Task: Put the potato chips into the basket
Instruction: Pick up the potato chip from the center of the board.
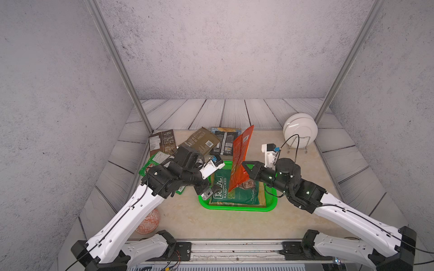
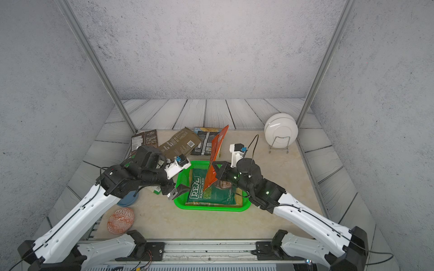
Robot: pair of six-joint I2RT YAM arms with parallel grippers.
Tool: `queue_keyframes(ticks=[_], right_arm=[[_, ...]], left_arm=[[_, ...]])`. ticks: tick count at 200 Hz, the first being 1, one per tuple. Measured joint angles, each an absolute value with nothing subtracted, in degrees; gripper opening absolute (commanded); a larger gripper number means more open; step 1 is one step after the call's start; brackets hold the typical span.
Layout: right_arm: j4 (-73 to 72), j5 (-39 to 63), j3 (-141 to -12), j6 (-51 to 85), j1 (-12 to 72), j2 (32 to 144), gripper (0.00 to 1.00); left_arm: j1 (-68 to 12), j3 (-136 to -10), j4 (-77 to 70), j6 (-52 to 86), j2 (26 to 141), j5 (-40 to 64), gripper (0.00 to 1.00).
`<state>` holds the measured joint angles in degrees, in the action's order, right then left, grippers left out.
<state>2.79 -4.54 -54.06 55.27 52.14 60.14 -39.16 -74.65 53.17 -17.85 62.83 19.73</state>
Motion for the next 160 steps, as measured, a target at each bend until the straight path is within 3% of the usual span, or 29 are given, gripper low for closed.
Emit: queue_keyframes(ticks=[71,160], right_arm=[[3.18,-22.72,-58.59,61.08,62.37,63.37,0.00],[1.80,-25.52,-59.13,72.44,62.74,66.08,0.00]], left_arm=[[-44.49,-74.13,49.25,-22.13,63.26,17.82,1.00],[-47.77,-70.39,42.17,-22.20,65.58,13.19,0.98]])
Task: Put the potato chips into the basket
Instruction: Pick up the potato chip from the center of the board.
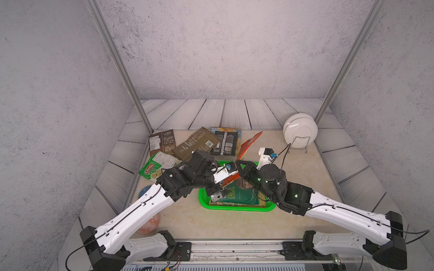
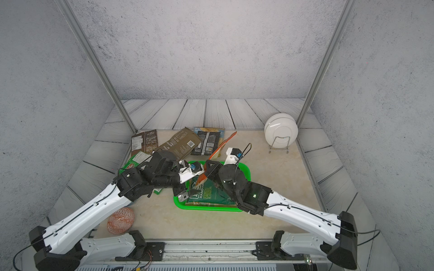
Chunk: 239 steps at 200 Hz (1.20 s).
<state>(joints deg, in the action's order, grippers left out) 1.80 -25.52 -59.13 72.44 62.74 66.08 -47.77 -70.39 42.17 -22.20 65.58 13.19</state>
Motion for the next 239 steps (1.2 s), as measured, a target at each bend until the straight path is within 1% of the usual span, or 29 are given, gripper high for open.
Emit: queue_keyframes(ticks=[24,39,52,57,66,81,95,109,121,129,136,140,162,177,191,202,210,215,239], right_arm=[[0.25,-25.21,-59.13,75.09,62.85,66.70,0.00],[-0.36,-24.84,-59.13,76.42,62.89,67.09,0.00],[-0.80,-24.36,-59.13,77.23,62.98,67.40,0.00],[-0.89,-24.18,-59.13,77.52,63.00,67.51,0.00],[-0.99,-24.05,-59.13,77.80,63.11,67.68,0.00],[-1.02,-23.99,-59.07,78.02,63.24,67.70,0.00],[-1.17,-24.12,-59.07,78.00,63.26,67.70,0.00],[-1.30,-24.47,-58.96,77.93,63.24,67.68,0.00],[-1.50,-24.71,-58.74,77.52,63.24,67.64,0.00],[-1.37,-24.80,-58.70,77.28,63.26,67.64,0.00],[-1.06,-24.95,-58.67,76.86,63.26,67.64,0.00],[-0.91,-25.04,-58.65,76.44,63.26,67.64,0.02],[-0.78,-25.45,-58.22,73.41,63.29,67.18,0.22],[-1.34,-25.65,-56.66,69.69,63.33,65.25,0.33],[-1.78,-25.67,-54.43,64.69,63.31,61.95,0.43],[-1.06,-25.56,-53.04,60.25,63.31,58.74,0.45],[-0.47,-25.32,-52.40,56.82,63.24,56.38,0.55],[0.27,-25.02,-52.21,54.30,63.18,54.57,0.59],[5.80,-23.51,-52.23,44.23,62.89,46.04,0.68]], left_arm=[[-48.03,-70.11,39.97,-21.19,66.26,12.19,0.94],[-48.03,-70.11,38.96,-20.49,66.65,11.51,0.89],[-48.03,-70.11,38.00,-19.92,66.89,10.57,0.81],[-48.03,-70.11,37.69,-19.90,66.92,10.22,0.75],[-48.03,-70.11,37.15,-19.09,66.96,9.54,0.69],[-48.03,-70.11,36.67,-18.87,66.96,8.43,0.60],[-48.03,-70.11,36.67,-18.65,66.96,7.86,0.46],[-48.29,-70.11,36.67,-18.63,66.96,7.29,0.30],[-48.34,-70.11,36.64,-18.02,66.96,6.61,0.10],[-48.34,-70.11,36.56,-18.26,66.96,5.78,0.00],[-48.34,-70.11,36.56,-18.48,66.96,5.39,0.00],[-48.34,-70.11,36.56,-18.02,66.96,5.23,0.00],[-48.38,-70.11,36.60,-18.13,66.96,4.34,0.00],[-47.97,-70.11,36.67,-18.13,66.87,3.77,0.00],[-47.48,-70.11,36.91,-18.13,66.59,3.84,0.00],[-47.03,-70.11,37.34,-18.15,66.24,4.36,0.00],[-46.68,-70.11,37.80,-18.20,65.91,4.80,0.00],[-46.39,-70.13,38.20,-18.24,65.67,5.32,0.00],[-44.86,-70.61,41.08,-19.20,64.60,8.32,0.00]])
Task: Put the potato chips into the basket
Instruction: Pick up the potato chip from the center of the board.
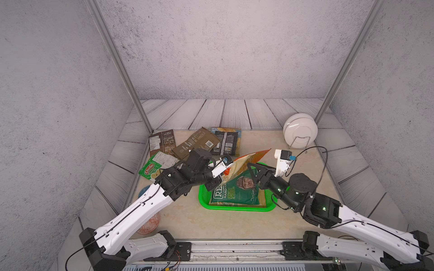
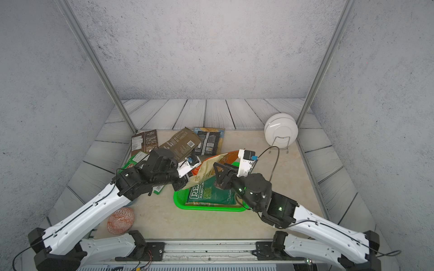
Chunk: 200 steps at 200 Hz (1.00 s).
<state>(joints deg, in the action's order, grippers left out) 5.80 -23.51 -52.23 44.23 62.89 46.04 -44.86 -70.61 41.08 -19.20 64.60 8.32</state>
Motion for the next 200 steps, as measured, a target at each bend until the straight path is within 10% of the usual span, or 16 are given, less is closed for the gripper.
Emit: queue_keyframes(ticks=[118,200], right_arm=[[37.34,-22.28,-58.85,30.22,60.29,36.64,0.75],[33.21,5.45,-53.58,31.05,31.83,41.43,0.81]], left_arm=[[-34.61,-75.72,55.09,-23.53,61.60,29.85,0.00],[-34.46,-76.12,60.40,-25.21,61.43,35.77,0.00]])
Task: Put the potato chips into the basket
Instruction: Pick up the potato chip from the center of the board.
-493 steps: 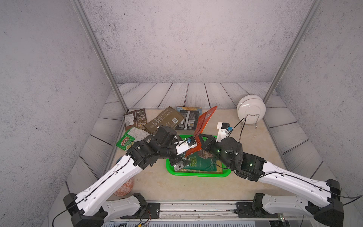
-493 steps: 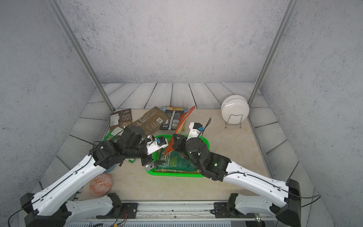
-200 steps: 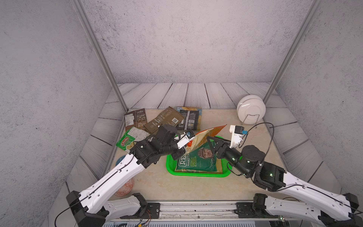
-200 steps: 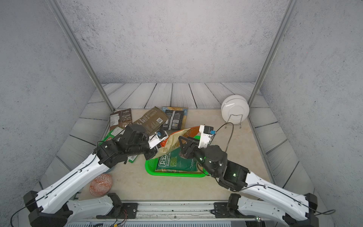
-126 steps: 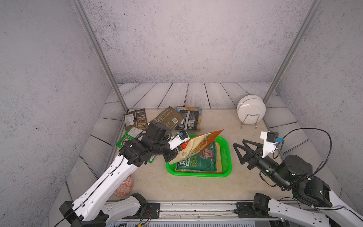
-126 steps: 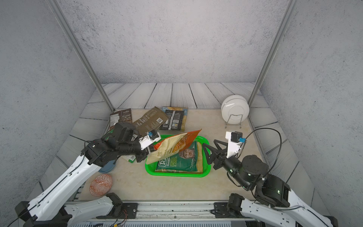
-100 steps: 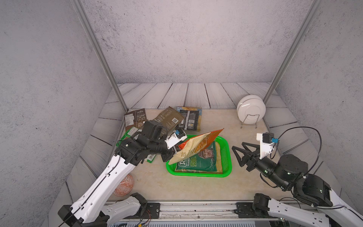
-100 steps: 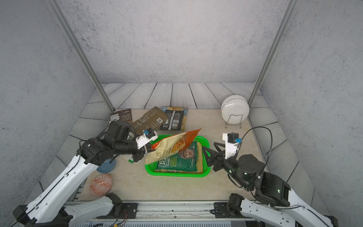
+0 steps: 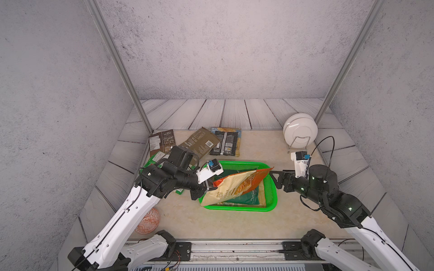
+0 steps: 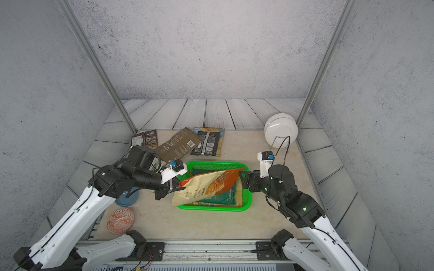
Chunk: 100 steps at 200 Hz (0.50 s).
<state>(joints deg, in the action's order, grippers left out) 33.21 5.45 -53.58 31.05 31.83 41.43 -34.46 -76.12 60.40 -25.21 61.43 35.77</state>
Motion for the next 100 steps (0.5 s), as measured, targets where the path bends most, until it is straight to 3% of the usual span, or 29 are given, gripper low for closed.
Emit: queue_keyframes(ticks=[100], right_arm=[[8.95,36.18,-38.09,32.97,16.58,42.92,0.83]], left_arm=[[-34.33,-78.52,63.83,-25.89,61.43,38.57,0.00]])
